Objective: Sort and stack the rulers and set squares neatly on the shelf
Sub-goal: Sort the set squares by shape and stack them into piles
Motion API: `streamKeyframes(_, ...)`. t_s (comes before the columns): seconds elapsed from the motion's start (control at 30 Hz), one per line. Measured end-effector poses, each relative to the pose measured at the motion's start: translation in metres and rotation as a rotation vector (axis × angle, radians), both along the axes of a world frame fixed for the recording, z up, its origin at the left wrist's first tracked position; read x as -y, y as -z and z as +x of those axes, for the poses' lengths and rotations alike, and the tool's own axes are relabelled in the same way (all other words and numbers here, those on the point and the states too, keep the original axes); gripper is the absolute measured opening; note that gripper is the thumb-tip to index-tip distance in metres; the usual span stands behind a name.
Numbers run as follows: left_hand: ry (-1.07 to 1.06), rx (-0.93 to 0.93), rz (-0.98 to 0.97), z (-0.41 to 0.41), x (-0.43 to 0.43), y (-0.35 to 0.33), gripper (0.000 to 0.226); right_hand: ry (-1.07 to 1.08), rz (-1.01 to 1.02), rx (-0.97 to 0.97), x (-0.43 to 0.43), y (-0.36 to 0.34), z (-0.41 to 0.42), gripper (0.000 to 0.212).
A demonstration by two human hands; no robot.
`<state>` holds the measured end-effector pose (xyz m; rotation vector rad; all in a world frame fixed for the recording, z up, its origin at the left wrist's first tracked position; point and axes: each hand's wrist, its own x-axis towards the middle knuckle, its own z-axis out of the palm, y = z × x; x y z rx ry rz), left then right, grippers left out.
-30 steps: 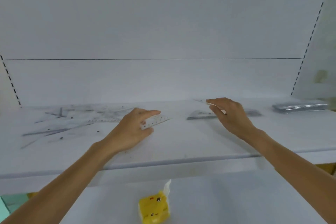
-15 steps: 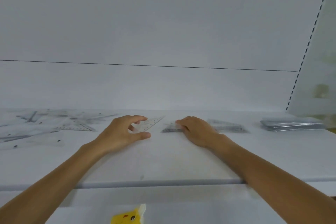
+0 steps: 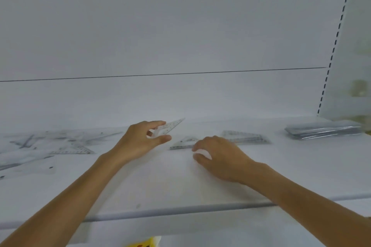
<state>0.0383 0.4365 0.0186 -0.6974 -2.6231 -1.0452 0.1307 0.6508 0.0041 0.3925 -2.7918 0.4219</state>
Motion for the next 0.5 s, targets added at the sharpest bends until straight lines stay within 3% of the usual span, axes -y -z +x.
streamKeyframes(0.1,0.045,0.002,-0.021,-0.005,-0.025,-0.004,0.053,-0.087,0.048,0.015,-0.001,0.017,0.022,0.032)
streamKeyframes(0.5,0.093,0.017,-0.129,-0.017,-0.074,0.013,0.046,-0.104,0.019,-0.013,-0.001,0.017,0.021,0.035)
